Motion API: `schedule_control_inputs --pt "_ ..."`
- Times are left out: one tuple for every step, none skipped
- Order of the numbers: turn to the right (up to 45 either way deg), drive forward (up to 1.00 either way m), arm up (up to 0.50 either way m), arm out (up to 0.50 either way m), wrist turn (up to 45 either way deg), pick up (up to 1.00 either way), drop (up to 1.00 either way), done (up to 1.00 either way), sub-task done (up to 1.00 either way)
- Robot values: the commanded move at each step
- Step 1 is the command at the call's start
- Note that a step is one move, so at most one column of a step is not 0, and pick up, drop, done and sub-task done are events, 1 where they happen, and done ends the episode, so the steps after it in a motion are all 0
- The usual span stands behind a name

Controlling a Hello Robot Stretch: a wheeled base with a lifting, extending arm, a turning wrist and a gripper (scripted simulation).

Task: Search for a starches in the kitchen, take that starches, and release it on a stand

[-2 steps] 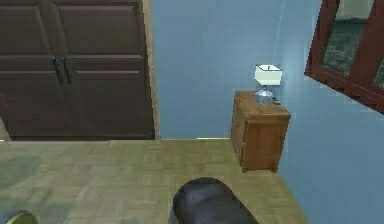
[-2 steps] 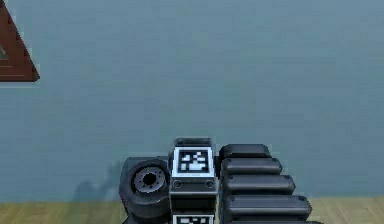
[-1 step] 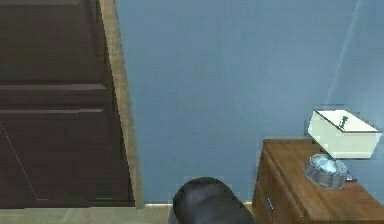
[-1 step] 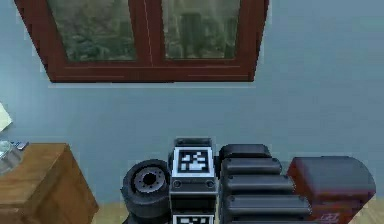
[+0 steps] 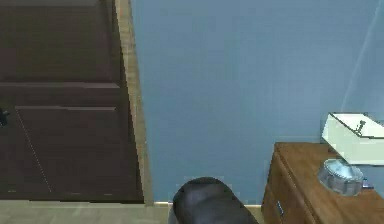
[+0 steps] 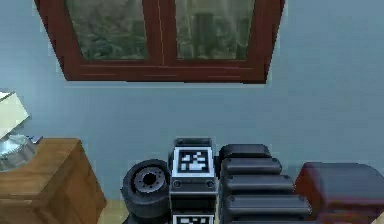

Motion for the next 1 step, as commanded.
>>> schedule_control_inputs --pt "0.0 0.7 0.0 0.0 0.0 0.0 0.0 0.0 0.0"
